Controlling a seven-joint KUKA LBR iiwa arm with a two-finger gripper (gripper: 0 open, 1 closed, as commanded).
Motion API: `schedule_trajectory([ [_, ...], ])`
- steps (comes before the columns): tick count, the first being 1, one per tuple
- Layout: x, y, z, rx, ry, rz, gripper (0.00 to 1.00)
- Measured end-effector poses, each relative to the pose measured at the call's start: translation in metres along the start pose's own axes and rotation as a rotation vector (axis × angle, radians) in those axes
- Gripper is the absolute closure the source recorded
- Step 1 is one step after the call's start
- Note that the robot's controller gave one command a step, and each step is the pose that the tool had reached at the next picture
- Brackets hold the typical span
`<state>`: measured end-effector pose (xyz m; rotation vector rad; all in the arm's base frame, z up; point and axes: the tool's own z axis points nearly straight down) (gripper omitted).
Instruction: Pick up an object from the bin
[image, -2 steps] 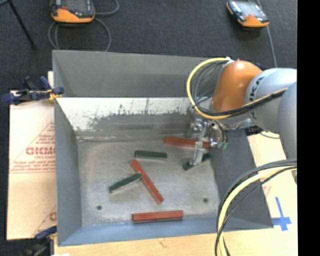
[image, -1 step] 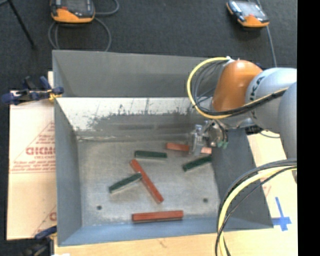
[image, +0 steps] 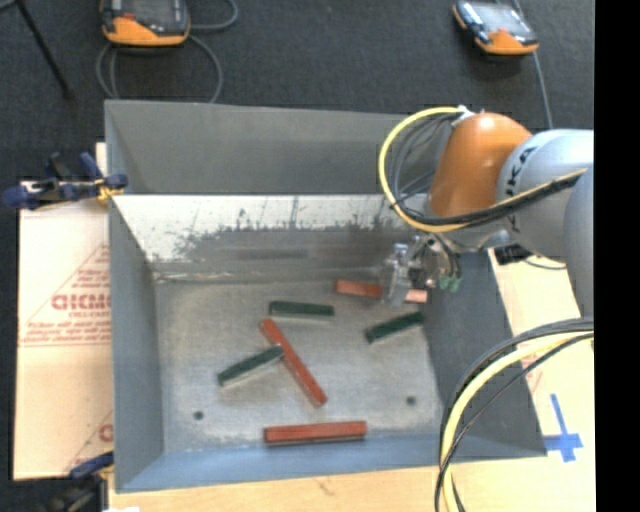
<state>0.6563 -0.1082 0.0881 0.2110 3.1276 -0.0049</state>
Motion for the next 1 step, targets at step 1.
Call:
schedule_trajectory([
  [1,-0.0039,-0.0011,-0.1022,-0.001,-0.007,0.0,1.0],
])
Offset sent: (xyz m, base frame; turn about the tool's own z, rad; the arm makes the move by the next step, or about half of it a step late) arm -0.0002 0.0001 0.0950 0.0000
